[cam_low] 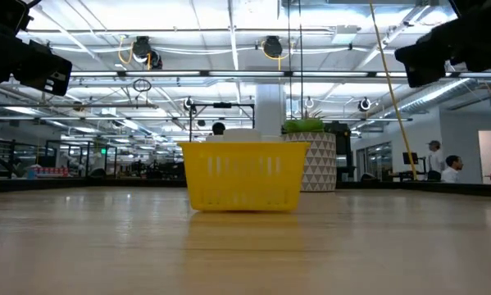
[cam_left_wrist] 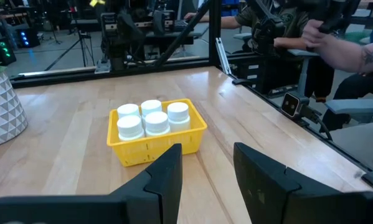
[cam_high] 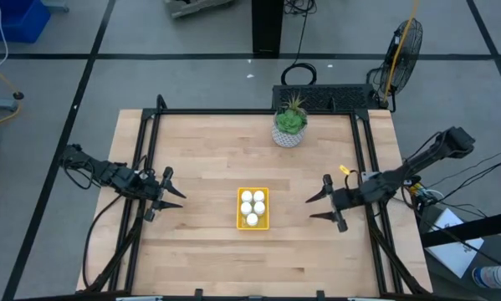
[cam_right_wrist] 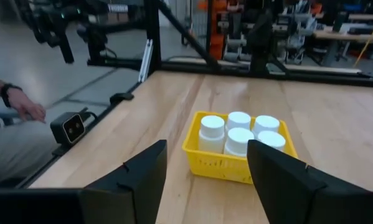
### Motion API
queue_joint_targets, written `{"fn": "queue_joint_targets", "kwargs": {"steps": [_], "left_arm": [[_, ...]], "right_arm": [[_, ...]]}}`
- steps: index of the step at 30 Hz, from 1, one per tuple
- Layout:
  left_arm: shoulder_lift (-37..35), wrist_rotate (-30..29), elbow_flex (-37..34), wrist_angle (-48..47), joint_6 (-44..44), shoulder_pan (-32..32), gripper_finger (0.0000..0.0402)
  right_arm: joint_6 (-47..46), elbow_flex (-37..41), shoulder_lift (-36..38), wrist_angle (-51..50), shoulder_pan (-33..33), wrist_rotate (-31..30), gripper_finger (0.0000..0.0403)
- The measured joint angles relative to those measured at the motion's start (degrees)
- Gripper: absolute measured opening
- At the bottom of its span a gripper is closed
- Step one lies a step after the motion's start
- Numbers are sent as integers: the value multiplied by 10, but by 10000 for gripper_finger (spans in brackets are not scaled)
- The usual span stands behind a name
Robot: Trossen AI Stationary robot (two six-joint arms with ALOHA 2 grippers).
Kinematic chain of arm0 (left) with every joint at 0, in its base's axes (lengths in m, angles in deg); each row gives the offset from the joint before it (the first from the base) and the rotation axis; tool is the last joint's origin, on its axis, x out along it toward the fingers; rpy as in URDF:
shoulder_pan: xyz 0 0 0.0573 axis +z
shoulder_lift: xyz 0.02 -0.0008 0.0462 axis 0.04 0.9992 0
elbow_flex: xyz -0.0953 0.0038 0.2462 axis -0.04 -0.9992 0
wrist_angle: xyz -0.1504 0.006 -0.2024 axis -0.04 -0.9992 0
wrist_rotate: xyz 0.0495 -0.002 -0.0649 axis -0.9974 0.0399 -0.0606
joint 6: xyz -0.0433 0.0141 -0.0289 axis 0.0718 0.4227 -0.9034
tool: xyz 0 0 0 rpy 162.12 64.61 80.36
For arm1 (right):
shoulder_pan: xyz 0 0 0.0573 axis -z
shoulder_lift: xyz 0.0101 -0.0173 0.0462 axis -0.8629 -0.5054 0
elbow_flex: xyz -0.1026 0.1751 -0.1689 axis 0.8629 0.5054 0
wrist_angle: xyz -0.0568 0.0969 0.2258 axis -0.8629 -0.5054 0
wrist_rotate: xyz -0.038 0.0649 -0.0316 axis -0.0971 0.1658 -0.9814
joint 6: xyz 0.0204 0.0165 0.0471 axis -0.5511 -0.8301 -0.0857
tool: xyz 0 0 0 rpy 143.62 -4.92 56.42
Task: Pick and place pill bottles into a basket
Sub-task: Return to Home Position
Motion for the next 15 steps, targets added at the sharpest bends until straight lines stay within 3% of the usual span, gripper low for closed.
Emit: {"fn": "queue_joint_targets", "kwargs": {"steps": [7, 15], "left_arm": [[0, 0, 0, 0, 0, 0, 150], [0, 0, 0, 0, 0, 0, 150]], "right_arm": [[2, 85, 43, 95, 0, 4, 214], [18, 101, 57, 75, 0, 4, 216]]}}
